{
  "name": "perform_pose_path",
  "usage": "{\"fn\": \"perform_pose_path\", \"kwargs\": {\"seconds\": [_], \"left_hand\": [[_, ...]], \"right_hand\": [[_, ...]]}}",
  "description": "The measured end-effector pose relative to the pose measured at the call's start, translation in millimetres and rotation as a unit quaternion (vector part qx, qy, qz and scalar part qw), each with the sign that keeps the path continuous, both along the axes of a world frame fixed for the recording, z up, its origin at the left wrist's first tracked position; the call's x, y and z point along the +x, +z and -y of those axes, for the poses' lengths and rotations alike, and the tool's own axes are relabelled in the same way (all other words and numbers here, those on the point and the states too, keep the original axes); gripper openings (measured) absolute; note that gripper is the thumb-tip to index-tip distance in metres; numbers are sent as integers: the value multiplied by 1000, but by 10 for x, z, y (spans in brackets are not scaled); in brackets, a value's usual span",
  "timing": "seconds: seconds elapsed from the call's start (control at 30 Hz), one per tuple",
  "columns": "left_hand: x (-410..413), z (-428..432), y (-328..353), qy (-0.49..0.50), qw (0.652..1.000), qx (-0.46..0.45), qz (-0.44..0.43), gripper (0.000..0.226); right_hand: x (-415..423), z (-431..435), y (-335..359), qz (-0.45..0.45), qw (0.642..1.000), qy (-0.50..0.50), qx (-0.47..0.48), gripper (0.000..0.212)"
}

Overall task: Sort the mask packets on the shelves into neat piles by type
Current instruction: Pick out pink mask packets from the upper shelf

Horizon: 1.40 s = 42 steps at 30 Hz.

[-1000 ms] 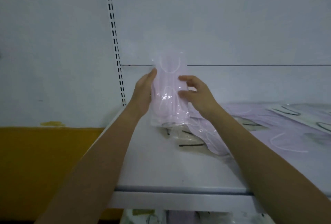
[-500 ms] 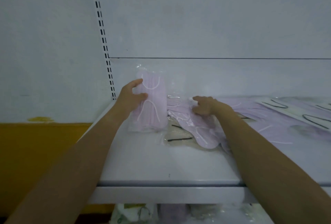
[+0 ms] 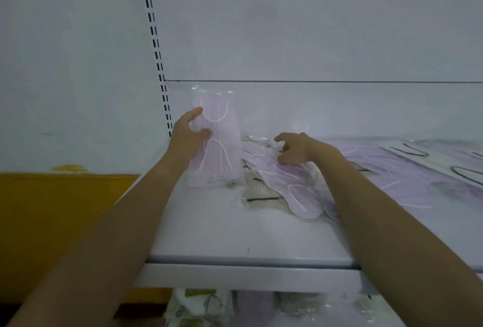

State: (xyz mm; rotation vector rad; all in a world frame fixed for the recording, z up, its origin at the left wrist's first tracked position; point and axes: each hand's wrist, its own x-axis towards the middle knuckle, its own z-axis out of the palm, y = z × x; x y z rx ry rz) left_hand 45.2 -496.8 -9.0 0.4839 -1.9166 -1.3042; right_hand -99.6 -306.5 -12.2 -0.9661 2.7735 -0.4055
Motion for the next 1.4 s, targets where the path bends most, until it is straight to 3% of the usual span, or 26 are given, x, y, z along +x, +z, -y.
{"fn": "perform_pose_path", "kwargs": {"seconds": [0.13, 0.3, 0.43, 0.53, 0.63, 0.7, 0.8, 0.93, 1.07, 1.13, 1.23, 1.33, 1.4], "left_hand": [[16, 11, 53, 19, 999, -7, -29, 56], [55, -15, 114, 15, 999, 0, -45, 55], [112, -83, 122, -8, 999, -8, -51, 55], [127, -106, 125, -22, 998, -16, -51, 55], [116, -122, 129, -27, 998, -16, -60, 55], [108, -121, 134, -29, 997, -11, -67, 55], [94, -110, 137, -26, 997, -12, -76, 55], [119, -152, 131, -36, 996, -28, -72, 54], [170, -167, 148, -27, 996, -21, -81, 54], [180, -148, 153, -20, 996, -9, -86, 54], [197, -145, 146, -17, 996, -1, -86, 55], [203, -152, 139, -19, 996, 1, -83, 55], [197, -128, 141, -13, 997, 4, -81, 55]], "right_hand": [[125, 15, 72, 24, 999, 23, 3, 60], [243, 106, 158, -3, 1000, 13, 7, 82], [275, 181, 241, -28, 972, -56, -227, 59], [216, 124, 519, 15, 945, -82, -317, 56], [222, -63, 785, 153, 944, -103, -273, 44], [288, -172, 738, 230, 947, -107, -195, 39], [487, -160, 382, 205, 972, -96, -62, 29], [566, -20, 194, 169, 980, -101, -8, 42], [686, 60, 305, 109, 986, -114, 58, 27], [708, 88, 273, 77, 991, -105, 24, 40], [651, 133, 172, 61, 984, -120, -118, 61], [598, 169, 155, 82, 971, -120, -190, 61], [567, 167, 204, 145, 957, -118, -223, 48]]}}
